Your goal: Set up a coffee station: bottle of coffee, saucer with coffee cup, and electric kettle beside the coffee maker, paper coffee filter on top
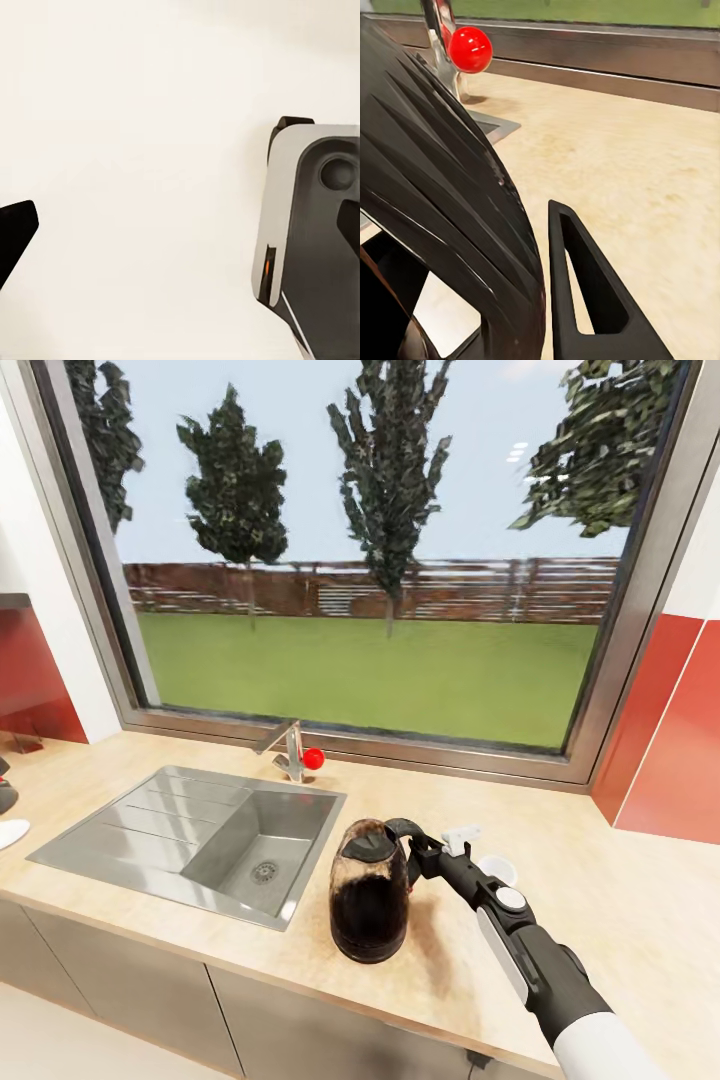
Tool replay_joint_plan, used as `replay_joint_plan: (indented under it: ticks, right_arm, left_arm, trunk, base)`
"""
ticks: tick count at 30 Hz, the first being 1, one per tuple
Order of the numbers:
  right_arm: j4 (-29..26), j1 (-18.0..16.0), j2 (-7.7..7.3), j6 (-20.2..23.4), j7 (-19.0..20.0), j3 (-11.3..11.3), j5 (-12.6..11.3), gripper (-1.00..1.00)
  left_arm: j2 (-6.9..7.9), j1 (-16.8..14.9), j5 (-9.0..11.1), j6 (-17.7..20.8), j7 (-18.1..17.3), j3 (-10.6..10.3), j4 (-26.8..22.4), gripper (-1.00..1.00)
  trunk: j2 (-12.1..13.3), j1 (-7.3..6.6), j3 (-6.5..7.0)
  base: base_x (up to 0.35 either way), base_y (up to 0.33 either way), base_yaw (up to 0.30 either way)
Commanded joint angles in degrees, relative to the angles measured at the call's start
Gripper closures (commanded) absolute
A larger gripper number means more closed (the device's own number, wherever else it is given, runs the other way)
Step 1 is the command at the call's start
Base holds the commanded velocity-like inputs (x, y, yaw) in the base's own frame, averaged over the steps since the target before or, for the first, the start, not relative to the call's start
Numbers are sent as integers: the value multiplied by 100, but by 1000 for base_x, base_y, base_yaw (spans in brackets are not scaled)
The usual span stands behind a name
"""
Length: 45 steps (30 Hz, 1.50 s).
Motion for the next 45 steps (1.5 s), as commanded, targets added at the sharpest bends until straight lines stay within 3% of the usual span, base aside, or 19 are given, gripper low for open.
replay_joint_plan:
  ticks: [1,6,9,10,12,15,19,21,22,23,26,28,34,41,43,45]
  right_arm:
    - [-7,-6,-5,39,18,13,-63,100]
    - [-35,-10,5,46,11,13,-63,100]
    - [-64,-9,105,60,5,4,-61,100]
    - [-188,-10,260,96,-11,-3,-56,100]
    - [-413,-10,443,212,-29,-4,-45,100]
    - [-811,-10,700,728,-230,-5,-31,100]
    - [-1324,-10,998,1290,-913,4,-42,100]
    - [-1509,-10,1248,1475,-1321,13,-34,100]
    - [-1632,-12,1250,1613,-1790,70,-25,100]
    - [-1778,-12,1250,1715,-2448,311,-23,100]
    - [-2081,-11,1250,1756,-3337,819,-34,100]
    - [-2259,-10,1250,1761,-3639,1124,-44,100]
    - [-2387,-10,1250,1757,-3831,1609,-64,100]
    - [-2680,-10,1250,1768,-3840,1954,-102,100]
    - [-2725,-10,1250,1769,-3840,1975,-271,100]
    - [-2746,-10,1250,1775,-3840,1984,-642,100]
  left_arm:
    - [-4,-6,34,-5,-44,41,16,-100]
    - [-158,1,2,7,-59,35,78,-100]
    - [-214,3,-129,26,-61,28,90,-100]
    - [-234,3,-254,37,-61,28,98,-100]
    - [-248,3,-303,40,-61,38,100,-100]
    - [-285,3,-316,40,-54,42,101,-100]
    - [-296,3,-300,47,-40,55,96,-100]
    - [-306,3,-292,46,-42,63,97,-100]
    - [-306,3,-309,41,-51,61,97,-100]
    - [-305,3,-315,41,-54,61,96,-100]
    - [-305,3,-319,41,-53,56,99,-100]
    - [-305,3,-319,41,-53,54,100,-100]
    - [-296,7,-305,50,-51,52,101,-100]
    - [-296,6,-290,58,-44,66,101,-100]
    - [-296,6,-287,58,-44,68,101,-100]
    - [-296,8,-284,58,-44,69,101,-100]
  trunk:
    - [-13,4,-14]
    - [-13,4,-14]
    - [-13,4,-14]
    - [-13,4,-14]
    - [-13,4,-14]
    - [-13,4,-14]
    - [-13,4,-14]
    - [-13,4,-14]
    - [-13,4,-14]
    - [-13,4,-14]
    - [-13,4,-14]
    - [-13,4,-14]
    - [-13,4,-14]
    - [-13,4,-14]
    - [-13,4,-14]
    - [-13,4,-14]
  base:
    - [0,0,0]
    - [0,0,0]
    - [0,0,0]
    - [0,0,0]
    - [0,0,0]
    - [0,0,0]
    - [0,0,0]
    - [0,0,0]
    - [0,0,0]
    - [0,0,0]
    - [0,0,0]
    - [0,0,0]
    - [0,0,0]
    - [0,0,0]
    - [0,0,0]
    - [0,0,0]
